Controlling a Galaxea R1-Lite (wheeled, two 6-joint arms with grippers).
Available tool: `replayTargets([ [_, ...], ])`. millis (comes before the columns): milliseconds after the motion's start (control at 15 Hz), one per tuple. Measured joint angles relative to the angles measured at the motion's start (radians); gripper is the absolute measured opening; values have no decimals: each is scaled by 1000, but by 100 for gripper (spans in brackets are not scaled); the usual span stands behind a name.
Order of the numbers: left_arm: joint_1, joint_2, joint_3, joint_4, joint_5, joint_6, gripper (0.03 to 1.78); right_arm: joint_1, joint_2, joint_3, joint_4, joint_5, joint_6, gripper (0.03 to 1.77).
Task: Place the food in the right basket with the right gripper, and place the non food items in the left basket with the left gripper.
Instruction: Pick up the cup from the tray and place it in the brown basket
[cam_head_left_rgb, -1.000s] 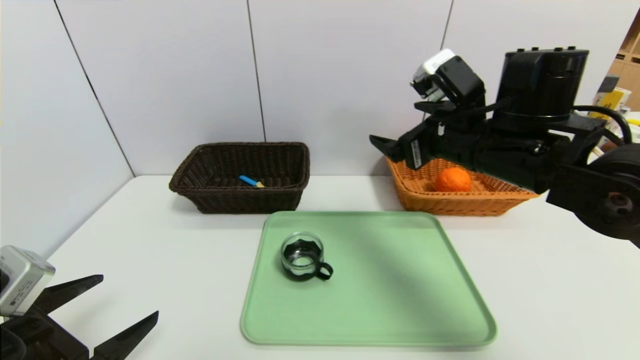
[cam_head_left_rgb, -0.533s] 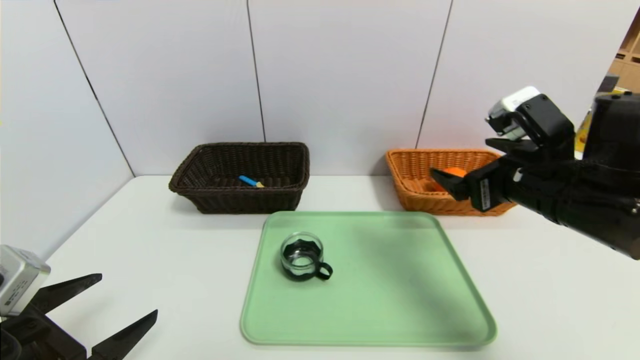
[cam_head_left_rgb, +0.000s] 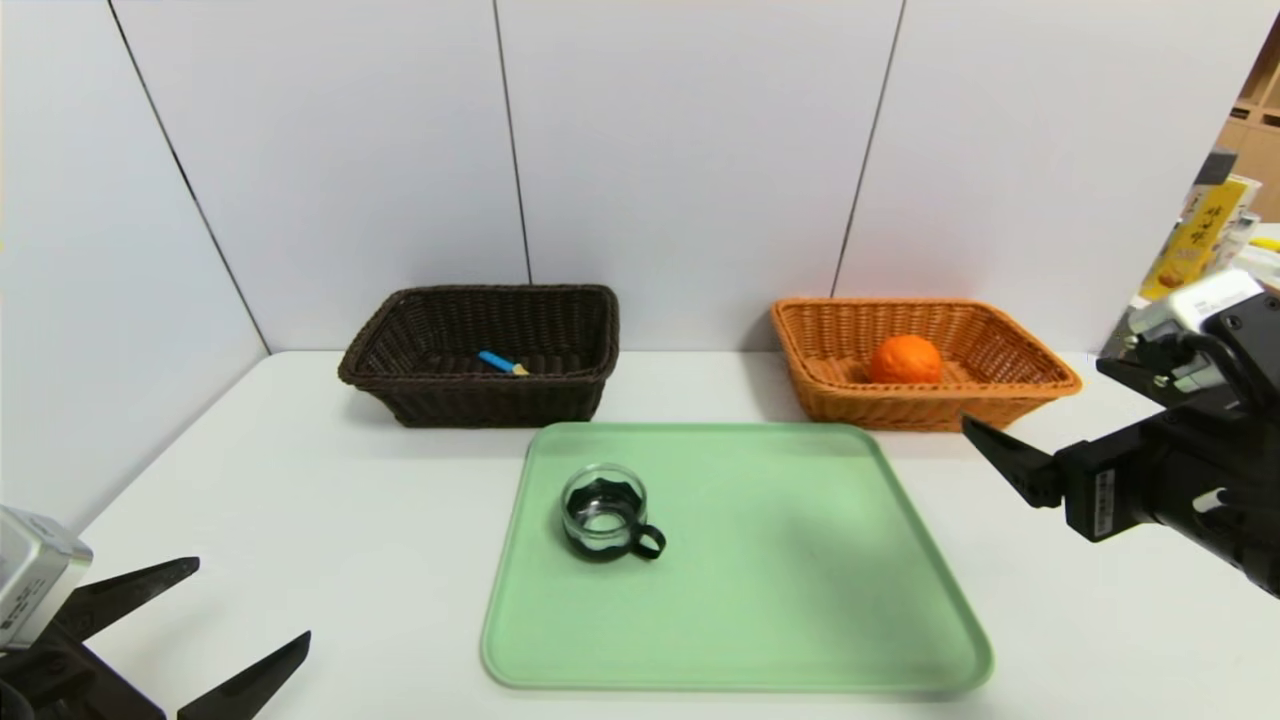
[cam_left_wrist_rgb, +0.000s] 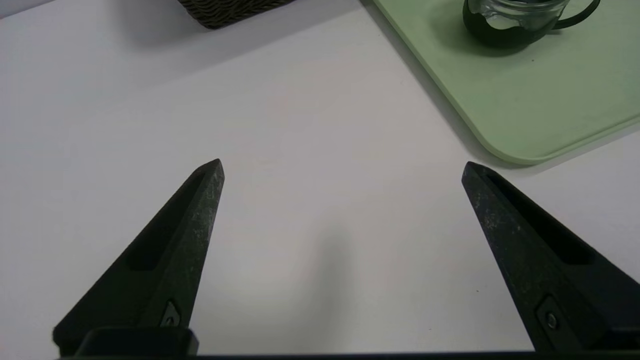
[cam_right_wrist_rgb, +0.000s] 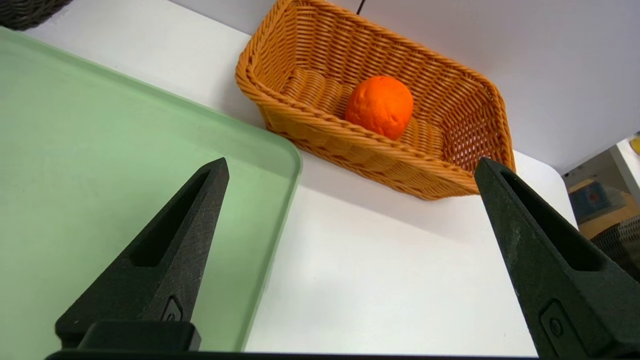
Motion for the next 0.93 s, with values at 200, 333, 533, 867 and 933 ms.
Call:
replayTargets([
  [200,-1,0,-2,6,-1,-17,169,3,-30,21,2,-1,0,169],
  [333,-1,9,-10,12,-4,-17,169,8,-37,28,1,-1,1,169],
  [533,-2,43,-68,39,-6,-23,169,21,-41,41,0,-1,1,169],
  [867,-73,183,-331,209,18,-123,169,40,-42,67,0,0,5,169],
  [933,-116,225,-392,254,44,-167,169,43,-41,71,-1,0,5,169],
])
